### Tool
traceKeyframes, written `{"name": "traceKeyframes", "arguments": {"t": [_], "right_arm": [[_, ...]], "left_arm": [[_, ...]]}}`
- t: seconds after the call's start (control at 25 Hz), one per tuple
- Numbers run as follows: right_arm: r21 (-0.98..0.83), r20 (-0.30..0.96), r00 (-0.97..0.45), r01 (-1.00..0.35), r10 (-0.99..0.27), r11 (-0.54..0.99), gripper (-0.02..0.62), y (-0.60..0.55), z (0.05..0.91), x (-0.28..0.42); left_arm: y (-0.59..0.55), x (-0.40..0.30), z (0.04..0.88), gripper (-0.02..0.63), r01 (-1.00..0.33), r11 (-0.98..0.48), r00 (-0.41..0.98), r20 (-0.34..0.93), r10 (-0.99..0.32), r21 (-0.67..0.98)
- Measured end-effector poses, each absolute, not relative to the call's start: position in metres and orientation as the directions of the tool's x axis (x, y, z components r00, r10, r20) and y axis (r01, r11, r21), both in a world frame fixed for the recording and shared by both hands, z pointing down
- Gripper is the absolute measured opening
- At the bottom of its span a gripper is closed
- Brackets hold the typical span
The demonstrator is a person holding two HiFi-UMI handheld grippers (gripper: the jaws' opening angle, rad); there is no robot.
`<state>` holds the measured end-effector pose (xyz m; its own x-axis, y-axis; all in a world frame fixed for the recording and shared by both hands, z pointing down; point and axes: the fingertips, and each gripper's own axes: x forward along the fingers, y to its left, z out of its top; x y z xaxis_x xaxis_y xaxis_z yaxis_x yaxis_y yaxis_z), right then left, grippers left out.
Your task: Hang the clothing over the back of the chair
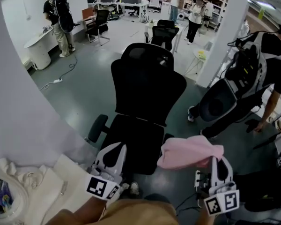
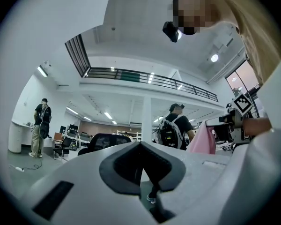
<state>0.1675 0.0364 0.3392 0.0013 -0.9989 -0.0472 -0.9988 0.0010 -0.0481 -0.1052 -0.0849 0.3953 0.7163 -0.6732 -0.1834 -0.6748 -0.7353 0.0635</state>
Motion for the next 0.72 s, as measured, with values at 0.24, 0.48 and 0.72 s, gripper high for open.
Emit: {"name": "traceKeyframes", "arguments": {"t": [0.24, 0.48, 0.72], "right_arm": [[-0.070, -0.050, -0.045, -0.996, -0.998, 0.049, 0.032, -0.007, 0.343, 0.187], [-0.093, -0.047, -0.135, -0.986, -0.990, 0.139, 0.032, -0.056, 0.345, 0.222], [-0.062, -0.049, -0.264, -0.962, -0.963, 0.266, 0.034, -0.090, 0.346, 0.238]], "left_arm": [[-0.118, -0.080, 0.410, 0.005, -0.687, -0.721, 0.707, -0.149, -0.691, 0.085], [-0.144, -0.043, 0.395, 0.005, -0.731, -0.679, 0.662, -0.168, -0.730, 0.067], [-0.155, -0.018, 0.388, 0.005, -0.785, -0.618, 0.603, -0.175, -0.778, 0.044]]}}
